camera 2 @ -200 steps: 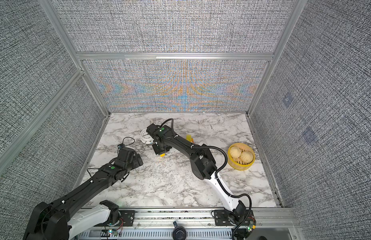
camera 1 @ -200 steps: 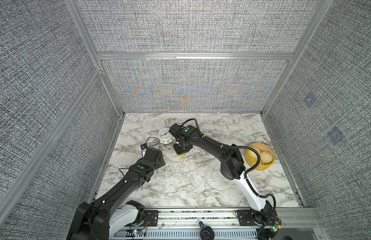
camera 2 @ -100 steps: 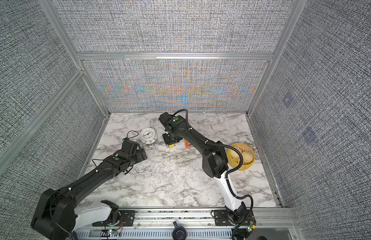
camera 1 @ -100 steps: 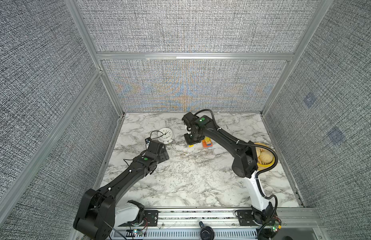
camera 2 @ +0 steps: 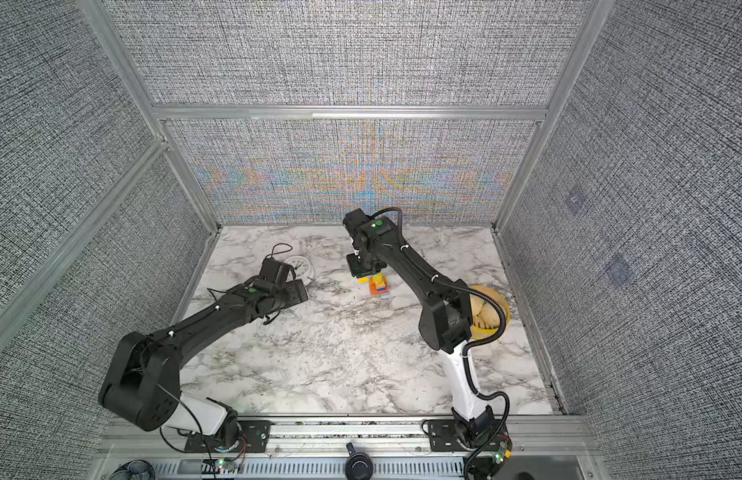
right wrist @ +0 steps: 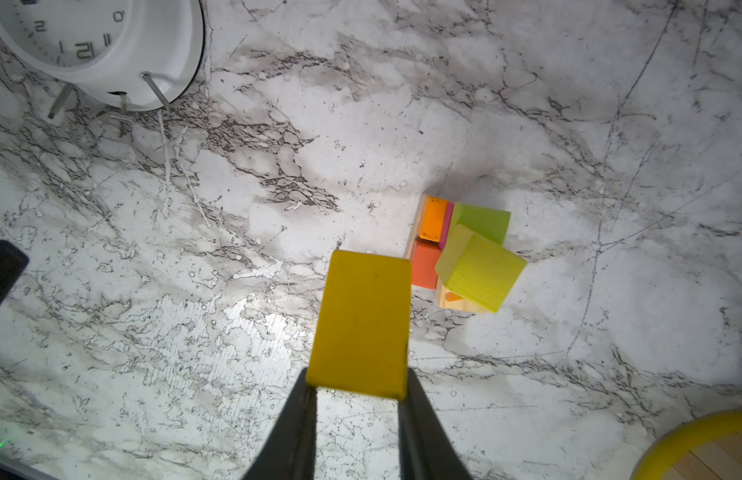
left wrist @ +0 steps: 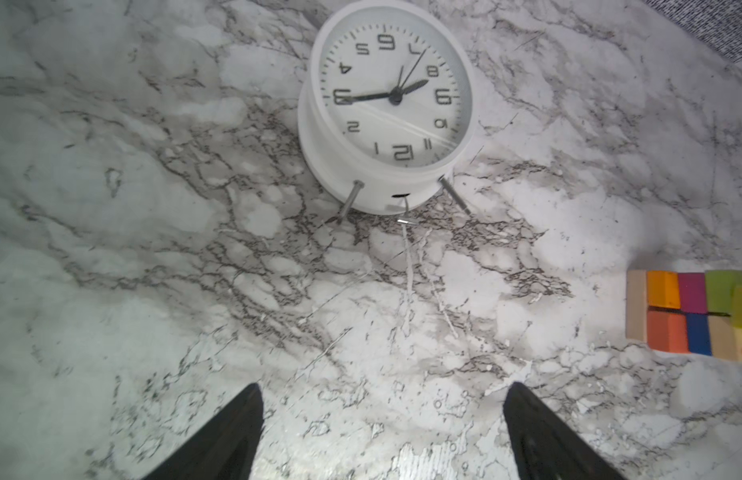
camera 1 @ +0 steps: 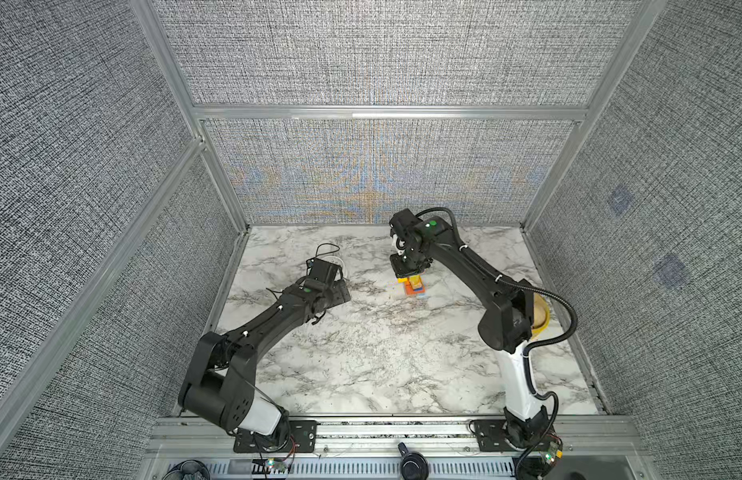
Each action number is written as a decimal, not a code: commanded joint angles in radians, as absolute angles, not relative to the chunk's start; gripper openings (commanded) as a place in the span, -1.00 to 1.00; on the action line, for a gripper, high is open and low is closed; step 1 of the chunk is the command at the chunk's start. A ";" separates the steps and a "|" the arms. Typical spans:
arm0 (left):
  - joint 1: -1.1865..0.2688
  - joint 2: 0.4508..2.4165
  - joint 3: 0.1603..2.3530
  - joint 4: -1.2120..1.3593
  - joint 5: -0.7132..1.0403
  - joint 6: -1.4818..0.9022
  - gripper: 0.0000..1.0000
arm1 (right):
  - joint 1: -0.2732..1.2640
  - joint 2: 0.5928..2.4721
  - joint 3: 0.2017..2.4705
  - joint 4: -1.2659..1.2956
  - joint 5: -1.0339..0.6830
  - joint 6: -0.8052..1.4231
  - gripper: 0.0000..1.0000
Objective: Build the wood block tower
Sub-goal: 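Carry the triangular block with the right gripper over the block stack, then lower the triangular block onto the yellow cube atop the stack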
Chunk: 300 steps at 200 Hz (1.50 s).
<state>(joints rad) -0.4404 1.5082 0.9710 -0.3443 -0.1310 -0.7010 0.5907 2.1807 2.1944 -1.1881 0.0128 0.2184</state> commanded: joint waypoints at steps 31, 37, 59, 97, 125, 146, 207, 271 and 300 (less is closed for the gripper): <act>-0.439 1.609 1.078 -0.362 -0.088 -0.666 0.83 | 0.547 2.204 2.241 -1.243 0.000 0.206 -0.57; -0.439 1.621 1.086 -0.361 -0.084 -0.666 0.83 | 0.542 2.208 2.245 -1.246 0.000 0.207 -0.56; -0.439 1.657 1.112 -0.357 -0.065 -0.670 0.82 | 0.526 2.216 2.246 -1.255 0.002 0.203 -0.57; -0.439 1.692 1.139 -0.350 -0.045 -0.673 0.82 | 0.505 2.207 2.217 -1.244 0.005 0.203 -0.57; -0.440 1.709 1.156 -0.348 -0.034 -0.676 0.82 | 0.491 2.206 2.209 -1.241 0.007 0.199 -0.57; -0.440 1.717 1.166 -0.347 -0.026 -0.678 0.82 | 0.480 2.207 2.209 -1.236 0.001 0.200 -0.57; -0.441 1.718 1.177 -0.357 -0.031 -0.676 0.81 | 0.465 2.231 2.229 -1.229 -0.019 0.200 -0.57; -0.440 1.727 1.180 -0.360 -0.032 -0.673 0.82 | 0.463 2.256 2.244 -1.235 -0.024 0.200 -0.57; -0.440 1.732 1.178 -0.359 -0.031 -0.675 0.82 | 0.462 2.261 2.243 -1.235 -0.025 0.199 -0.57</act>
<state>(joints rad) -0.4408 1.7260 1.1744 -0.3473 -0.0265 -0.6811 0.4622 2.2547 2.2364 -1.2263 -0.0166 0.2043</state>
